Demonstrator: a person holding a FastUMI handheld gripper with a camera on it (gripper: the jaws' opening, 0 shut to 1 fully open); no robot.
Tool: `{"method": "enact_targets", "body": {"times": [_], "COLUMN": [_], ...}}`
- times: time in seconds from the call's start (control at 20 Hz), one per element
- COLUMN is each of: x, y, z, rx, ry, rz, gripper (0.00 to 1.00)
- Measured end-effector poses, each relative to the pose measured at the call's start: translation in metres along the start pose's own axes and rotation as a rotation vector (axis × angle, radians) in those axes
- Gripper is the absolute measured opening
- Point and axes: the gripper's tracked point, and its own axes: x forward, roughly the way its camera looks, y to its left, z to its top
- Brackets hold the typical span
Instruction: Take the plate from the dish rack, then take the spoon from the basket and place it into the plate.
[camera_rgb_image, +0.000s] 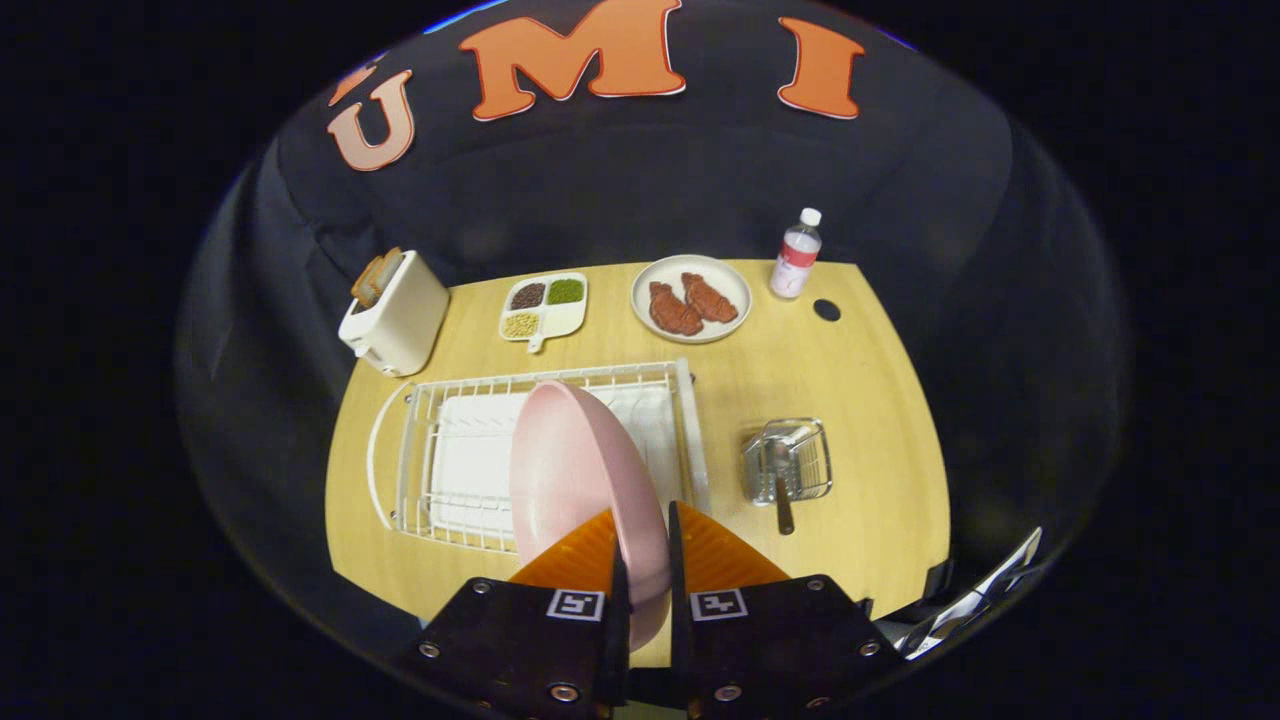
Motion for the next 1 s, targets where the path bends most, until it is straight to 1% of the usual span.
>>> {"method": "enact_targets", "body": {"times": [0.1,0.2,0.55,0.65,0.75,1.0], "x": [-0.001,0.001,0.022,0.032,0.041,0.064], "y": [-0.002,-0.007,-0.022,-0.029,-0.039,-0.049], "z": [-0.020,-0.039,-0.114,-0.135,-0.151,-0.177], "rx": [0.011,0.011,0.021,0.017,0.001,-0.051], "ry": [0.033,0.058,0.171,0.205,0.221,0.229], "rz": [0.060,0.098,0.187,0.193,0.183,0.188], "gripper": [0.17,0.17,0.17,0.17,0.17,0.17]}}
